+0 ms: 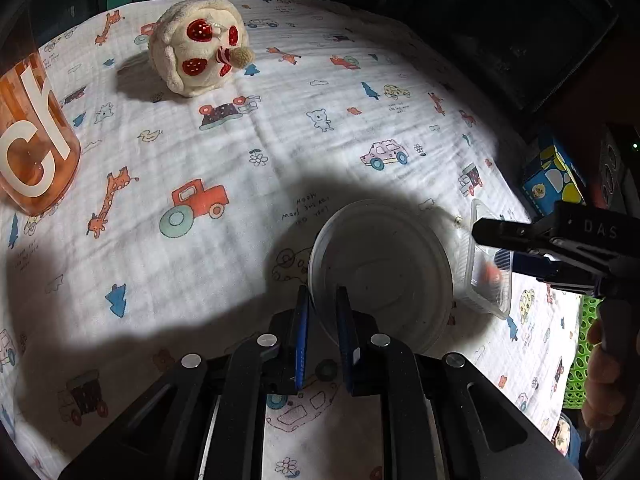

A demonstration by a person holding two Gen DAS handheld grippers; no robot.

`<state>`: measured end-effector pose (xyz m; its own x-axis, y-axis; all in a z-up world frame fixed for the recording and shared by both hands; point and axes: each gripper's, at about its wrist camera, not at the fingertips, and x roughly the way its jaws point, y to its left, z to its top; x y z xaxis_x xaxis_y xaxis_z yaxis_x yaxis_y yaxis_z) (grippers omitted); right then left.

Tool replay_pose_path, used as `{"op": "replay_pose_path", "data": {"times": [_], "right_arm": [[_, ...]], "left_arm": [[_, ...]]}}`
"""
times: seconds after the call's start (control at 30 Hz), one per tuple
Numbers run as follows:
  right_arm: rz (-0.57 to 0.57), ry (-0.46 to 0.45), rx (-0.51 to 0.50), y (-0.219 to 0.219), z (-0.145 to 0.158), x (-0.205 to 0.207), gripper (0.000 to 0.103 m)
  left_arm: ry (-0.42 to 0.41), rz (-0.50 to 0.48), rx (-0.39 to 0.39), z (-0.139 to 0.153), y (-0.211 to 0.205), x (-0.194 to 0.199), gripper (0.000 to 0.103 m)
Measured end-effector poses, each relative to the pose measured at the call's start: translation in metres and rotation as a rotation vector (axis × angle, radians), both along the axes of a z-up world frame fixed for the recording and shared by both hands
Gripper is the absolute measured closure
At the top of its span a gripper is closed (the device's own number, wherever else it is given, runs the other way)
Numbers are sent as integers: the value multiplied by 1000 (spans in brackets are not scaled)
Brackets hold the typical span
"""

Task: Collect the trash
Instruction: 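Grasp the white round lid with the left tool while the right tool grasps the clear plastic box, then drop the clear box from the right tool while the left tool drops the white lid into the wastebasket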

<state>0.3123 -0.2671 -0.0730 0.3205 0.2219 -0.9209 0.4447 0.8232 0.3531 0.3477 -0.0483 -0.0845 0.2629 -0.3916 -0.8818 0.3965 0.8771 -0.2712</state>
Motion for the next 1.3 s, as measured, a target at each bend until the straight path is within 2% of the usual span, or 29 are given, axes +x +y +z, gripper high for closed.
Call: {"op": "replay_pose_path", "data": {"times": [0.27,0.5,0.8,1.0,1.3], "right_arm": [[59,-21,-92,10,1,-4,43],[119,-100,-134,4,21,-32,43],[175,-205,-206,-12,51,-109,43],[150,-228,-221,-38,62,-165,43],[89,-282,-271,-81,89,-246,43]], "left_arm": [[9,25,-4,-1,0,6,89],[-42,18,23,8,-4,-7,93],[-88,3,-28,41,-7,-50,98],[-104,-40,-59,60,-23,-87,98],[-116,-142,-153,96,-69,-144,98]]}}
